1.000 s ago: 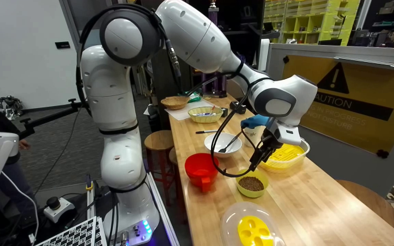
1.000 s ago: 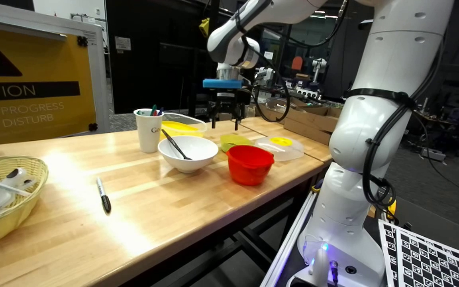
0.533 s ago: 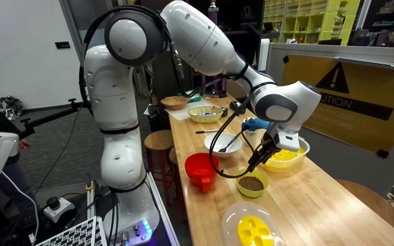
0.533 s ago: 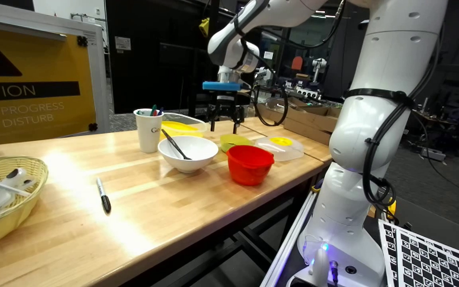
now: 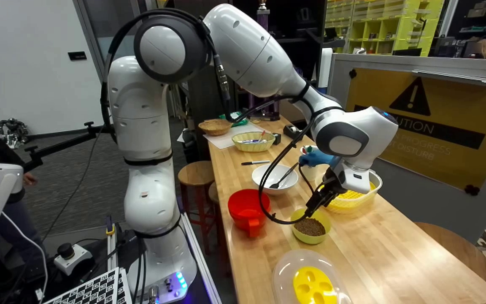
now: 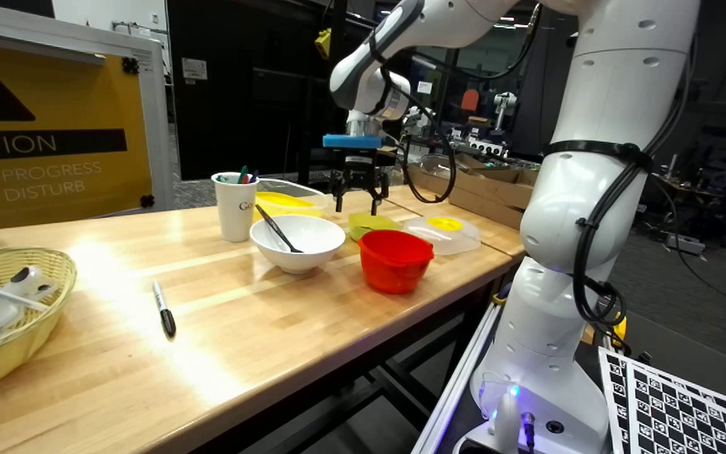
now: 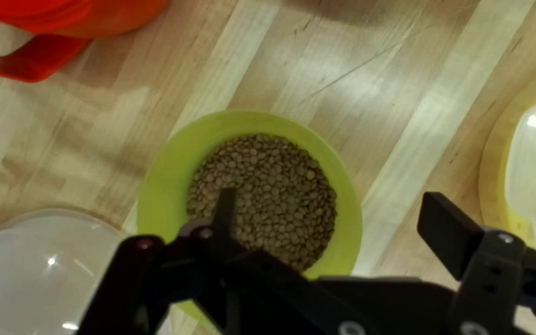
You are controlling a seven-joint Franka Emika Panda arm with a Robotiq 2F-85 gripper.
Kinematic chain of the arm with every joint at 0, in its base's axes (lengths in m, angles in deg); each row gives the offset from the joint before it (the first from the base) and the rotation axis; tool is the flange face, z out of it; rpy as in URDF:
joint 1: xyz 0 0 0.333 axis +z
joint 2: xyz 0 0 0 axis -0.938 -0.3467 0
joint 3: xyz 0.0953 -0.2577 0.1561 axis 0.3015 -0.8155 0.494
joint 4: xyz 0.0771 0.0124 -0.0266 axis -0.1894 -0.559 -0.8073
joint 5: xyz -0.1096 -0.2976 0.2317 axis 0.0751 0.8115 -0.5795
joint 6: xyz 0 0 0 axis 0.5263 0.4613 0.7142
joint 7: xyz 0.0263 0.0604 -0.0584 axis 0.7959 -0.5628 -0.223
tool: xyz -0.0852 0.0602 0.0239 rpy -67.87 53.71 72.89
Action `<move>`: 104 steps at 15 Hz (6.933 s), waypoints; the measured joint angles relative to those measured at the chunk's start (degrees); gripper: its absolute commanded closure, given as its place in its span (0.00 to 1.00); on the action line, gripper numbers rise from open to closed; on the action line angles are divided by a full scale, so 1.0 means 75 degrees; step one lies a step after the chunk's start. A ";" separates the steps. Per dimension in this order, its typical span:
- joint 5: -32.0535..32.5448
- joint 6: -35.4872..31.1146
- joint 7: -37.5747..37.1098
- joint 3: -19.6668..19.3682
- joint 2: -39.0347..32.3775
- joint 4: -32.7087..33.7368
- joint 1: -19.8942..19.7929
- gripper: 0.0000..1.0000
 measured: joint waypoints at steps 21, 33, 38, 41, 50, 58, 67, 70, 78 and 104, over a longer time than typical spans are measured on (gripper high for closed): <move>0.1017 -0.0032 0.0107 0.0346 0.0763 -0.0597 0.0199 0.00; 0.0493 -0.0033 0.0219 0.0436 0.0385 -0.0520 0.0245 0.00; 0.0416 -0.0036 0.0264 0.0445 0.0270 -0.0465 0.0275 0.00; 0.0360 -0.0086 0.0473 0.0432 0.0202 -0.0431 0.0266 0.00; 0.0340 -0.0196 0.1026 0.0321 0.0076 -0.0414 0.0202 0.00; 0.0340 -0.0210 0.1101 0.0298 0.0075 -0.0412 0.0195 0.56; 0.0340 -0.0257 0.1101 0.0295 0.0075 -0.0396 0.0195 1.00; 0.0340 -0.0249 0.1100 0.0294 0.0077 -0.0359 0.0195 0.99; 0.0350 -0.0237 0.1100 0.0294 0.0078 -0.0284 0.0200 0.99; 0.1736 0.1294 0.0761 0.0925 0.1393 0.0128 0.0590 0.99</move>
